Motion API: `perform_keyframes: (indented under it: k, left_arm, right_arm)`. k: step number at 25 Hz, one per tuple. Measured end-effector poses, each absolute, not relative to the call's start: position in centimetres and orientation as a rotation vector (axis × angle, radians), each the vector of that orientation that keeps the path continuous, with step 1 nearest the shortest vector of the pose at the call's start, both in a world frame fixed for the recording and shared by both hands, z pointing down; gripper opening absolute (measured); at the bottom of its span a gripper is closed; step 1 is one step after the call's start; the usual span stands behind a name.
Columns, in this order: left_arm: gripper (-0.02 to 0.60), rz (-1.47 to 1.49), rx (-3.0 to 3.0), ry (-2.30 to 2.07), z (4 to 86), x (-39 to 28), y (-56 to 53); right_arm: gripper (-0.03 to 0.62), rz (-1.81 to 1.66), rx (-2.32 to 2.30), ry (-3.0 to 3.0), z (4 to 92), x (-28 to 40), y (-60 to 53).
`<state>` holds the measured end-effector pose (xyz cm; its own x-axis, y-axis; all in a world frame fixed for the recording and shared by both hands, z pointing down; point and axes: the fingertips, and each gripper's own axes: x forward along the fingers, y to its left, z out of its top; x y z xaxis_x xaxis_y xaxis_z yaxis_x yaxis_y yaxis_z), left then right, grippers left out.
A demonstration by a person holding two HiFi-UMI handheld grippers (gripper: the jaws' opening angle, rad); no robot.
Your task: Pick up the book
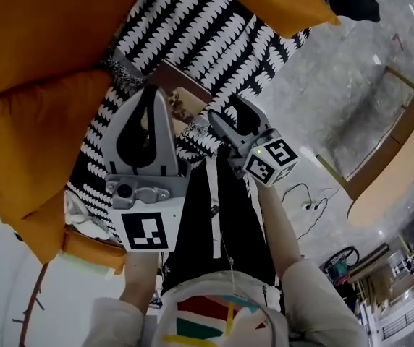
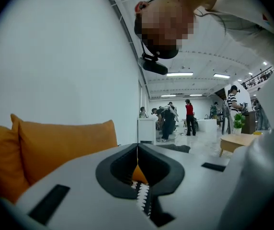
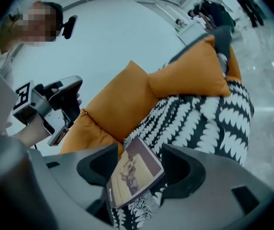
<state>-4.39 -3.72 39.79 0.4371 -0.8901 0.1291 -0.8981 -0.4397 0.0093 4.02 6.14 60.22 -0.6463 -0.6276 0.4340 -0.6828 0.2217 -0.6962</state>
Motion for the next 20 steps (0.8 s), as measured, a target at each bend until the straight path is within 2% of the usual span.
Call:
perform_keyframes:
  k: [4, 10, 20]
  left_arm:
    - [0.009, 0.216, 2.587, -1.626, 45.7, -3.4, -3.2]
    - [0.008, 0.323, 2.511, -1.594, 50.5, -2.8, -5.2]
    - [0.009, 0.332, 2.474, -1.664, 50.0, -5.0, -6.8]
  right_arm:
    - [0.270, 1.598, 1.184, -2.391, 67.7, 3.6, 6.4]
    - [0.270, 1.854, 1.057, -2.308, 72.0, 2.6, 6.4]
    - [0.268, 1.940, 0.947, -2.314, 72.1, 0.2, 5.1]
